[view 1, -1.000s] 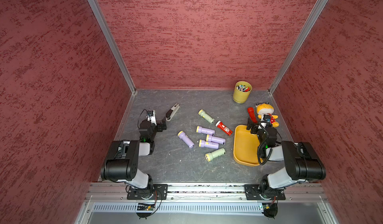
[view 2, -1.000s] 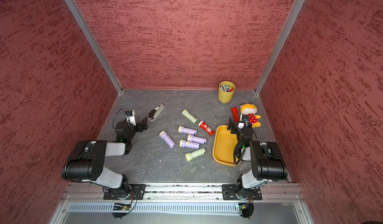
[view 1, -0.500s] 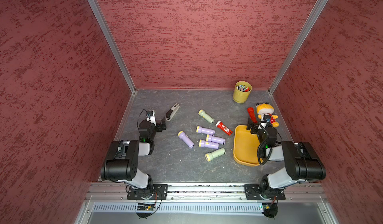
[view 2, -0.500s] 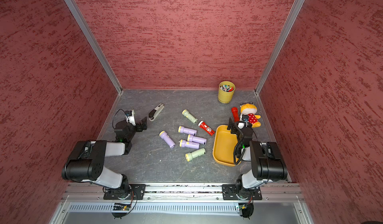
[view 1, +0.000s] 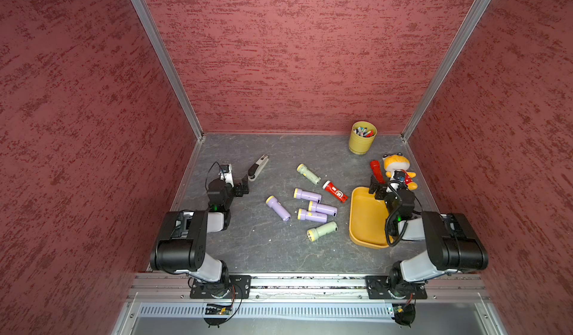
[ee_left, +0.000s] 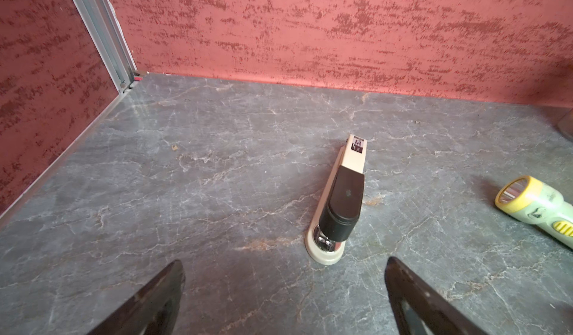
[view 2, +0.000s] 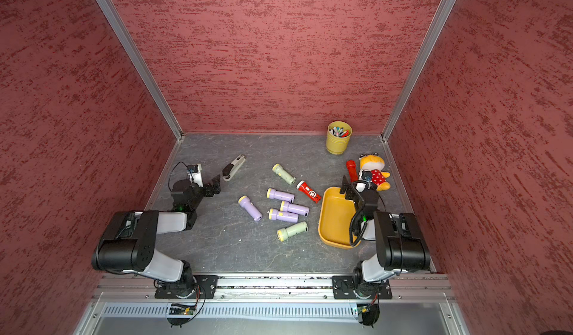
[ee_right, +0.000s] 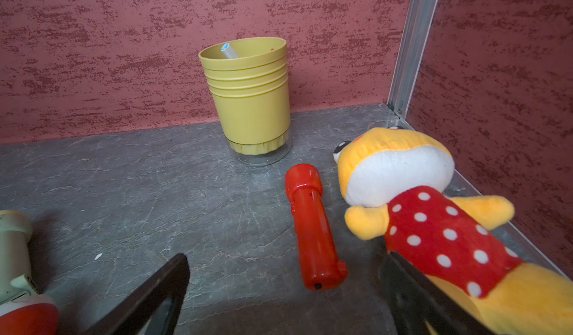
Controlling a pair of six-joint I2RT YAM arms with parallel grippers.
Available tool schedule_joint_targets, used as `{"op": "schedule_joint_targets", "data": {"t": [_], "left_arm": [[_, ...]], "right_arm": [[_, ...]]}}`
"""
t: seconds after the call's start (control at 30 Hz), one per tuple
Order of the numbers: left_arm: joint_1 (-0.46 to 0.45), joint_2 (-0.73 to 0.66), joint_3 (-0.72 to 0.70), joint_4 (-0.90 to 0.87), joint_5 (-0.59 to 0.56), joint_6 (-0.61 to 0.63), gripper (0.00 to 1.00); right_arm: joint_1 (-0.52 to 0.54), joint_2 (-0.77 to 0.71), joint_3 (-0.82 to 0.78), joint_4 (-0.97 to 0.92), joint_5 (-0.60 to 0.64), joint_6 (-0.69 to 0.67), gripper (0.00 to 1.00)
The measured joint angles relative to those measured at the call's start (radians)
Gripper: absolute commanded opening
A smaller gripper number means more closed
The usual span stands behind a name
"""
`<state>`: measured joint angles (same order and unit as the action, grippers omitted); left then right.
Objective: Put the flashlights into the storage boxes
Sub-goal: Adjust the storage box at the center of the board.
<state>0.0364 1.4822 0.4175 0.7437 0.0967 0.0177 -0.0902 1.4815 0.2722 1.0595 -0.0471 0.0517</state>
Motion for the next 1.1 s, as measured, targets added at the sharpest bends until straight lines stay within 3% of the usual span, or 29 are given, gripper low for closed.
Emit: {"op": "schedule_joint_targets", "data": {"t": [0.13,0.3,0.47,0.6,0.77,1.1], "left_arm": [[-0.046,-0.172,0.095,-0.196,0.004,-0.005,1.00],[-0.140,-0.326,0.268,-0.404,0.035,-0.073,0.99],[-0.315,-0.298,0.354,-0.513,0.048,-0.127,0.99],[-0.410,-0.215,0.363,-0.555,0.053,-0.180,0.98],[-0.425,-0.145,0.364,-0.573,0.056,-0.242,0.99],[-0.425,-0.152,0.376,-0.590,0.050,-0.280,0.99]], "right_arm": [[-0.002,-0.223,0.079,-0.235,0.006,0.037,0.99],[-0.003,-0.394,0.352,-0.649,0.012,0.175,0.99],[-0.002,-0.403,0.565,-1.072,-0.021,0.360,0.99],[0.003,-0.429,0.554,-1.316,-0.132,0.483,0.99],[0.023,-0.409,0.487,-1.453,-0.247,0.563,0.99],[0.088,-0.152,0.502,-1.423,-0.371,0.603,0.99]]}}
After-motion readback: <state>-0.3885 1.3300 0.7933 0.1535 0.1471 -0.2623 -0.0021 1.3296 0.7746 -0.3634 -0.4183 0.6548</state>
